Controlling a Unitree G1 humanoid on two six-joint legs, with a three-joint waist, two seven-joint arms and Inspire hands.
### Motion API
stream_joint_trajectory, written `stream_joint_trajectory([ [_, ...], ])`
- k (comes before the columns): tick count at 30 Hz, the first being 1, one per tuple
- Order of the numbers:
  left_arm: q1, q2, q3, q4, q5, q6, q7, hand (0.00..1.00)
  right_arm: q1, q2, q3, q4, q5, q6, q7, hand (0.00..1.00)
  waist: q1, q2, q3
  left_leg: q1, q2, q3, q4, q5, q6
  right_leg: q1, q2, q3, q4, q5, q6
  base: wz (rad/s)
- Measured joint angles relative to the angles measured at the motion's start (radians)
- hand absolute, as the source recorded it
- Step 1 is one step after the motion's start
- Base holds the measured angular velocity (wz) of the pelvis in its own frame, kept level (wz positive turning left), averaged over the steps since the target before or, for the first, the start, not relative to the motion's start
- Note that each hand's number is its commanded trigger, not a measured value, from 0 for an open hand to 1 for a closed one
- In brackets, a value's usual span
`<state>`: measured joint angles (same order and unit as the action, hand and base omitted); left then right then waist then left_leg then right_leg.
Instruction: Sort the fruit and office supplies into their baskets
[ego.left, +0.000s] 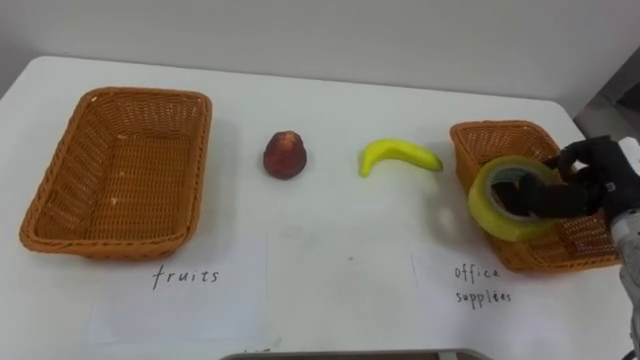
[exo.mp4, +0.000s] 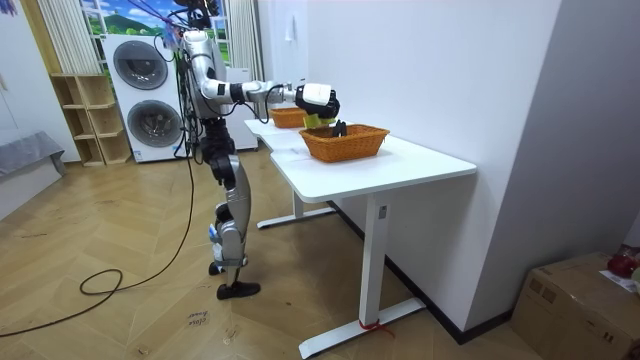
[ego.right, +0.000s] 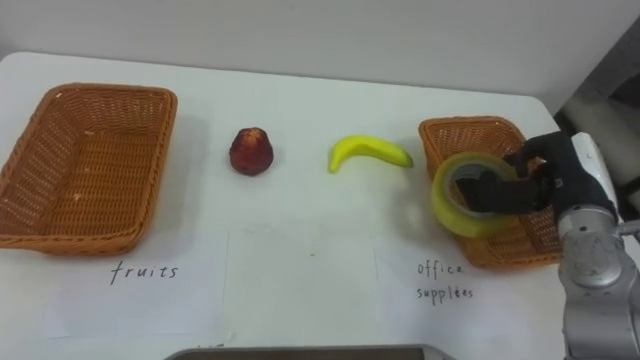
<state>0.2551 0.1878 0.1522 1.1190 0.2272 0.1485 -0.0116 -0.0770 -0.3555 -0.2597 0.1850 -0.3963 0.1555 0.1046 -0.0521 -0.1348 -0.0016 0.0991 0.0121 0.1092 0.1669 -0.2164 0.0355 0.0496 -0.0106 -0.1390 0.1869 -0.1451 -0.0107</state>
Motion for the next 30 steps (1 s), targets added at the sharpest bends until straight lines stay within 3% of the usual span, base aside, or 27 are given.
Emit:
stream_joint_trajectory([
  [7, 0.001, 0.0, 0.001, -0.001, -0.001, 0.004, 0.001, 0.0, 0.021, 0.0, -0.001, 0.001, 0.01, 0.0, 0.01, 1.0, 0.002, 0.006, -0.0086, 0.002, 0.0, 0.0, 0.0, 0.0, 0.0, 0.002, -0.001, 0.001, 0.0, 0.0, 0.0, 0.0],
  [11, 0.003, 0.0, 0.001, -0.002, -0.001, 0.004, 0.005, 0.0, 0.021, 0.0, -0.001, 0.001, 0.022, 0.0, 0.007, 1.0, 0.001, 0.007, -0.0092, 0.003, 0.0, 0.0, 0.0, 0.0, 0.0, 0.002, -0.004, 0.001, 0.001, 0.0, 0.0, 0.0],
  [29, 0.018, -0.002, 0.001, -0.003, -0.001, 0.004, 0.042, 0.0, 0.022, 0.0, -0.048, 0.001, 0.108, 0.0, -0.11, 1.0, -0.015, 0.017, -0.0004, 0.0, -0.002, 0.0, -0.003, 0.0, 0.0, 0.0, -0.005, 0.0, -0.002, -0.002, 0.002, 0.0],
  [30, 0.018, -0.002, 0.001, -0.003, -0.001, 0.005, 0.044, 0.0, 0.022, 0.0, -0.048, 0.0, 0.118, 0.0, -0.116, 0.81, -0.018, 0.017, -0.0004, 0.0, -0.002, 0.0, -0.003, 0.0, 0.0, 0.0, -0.004, 0.0, -0.001, -0.002, 0.002, 0.0],
])
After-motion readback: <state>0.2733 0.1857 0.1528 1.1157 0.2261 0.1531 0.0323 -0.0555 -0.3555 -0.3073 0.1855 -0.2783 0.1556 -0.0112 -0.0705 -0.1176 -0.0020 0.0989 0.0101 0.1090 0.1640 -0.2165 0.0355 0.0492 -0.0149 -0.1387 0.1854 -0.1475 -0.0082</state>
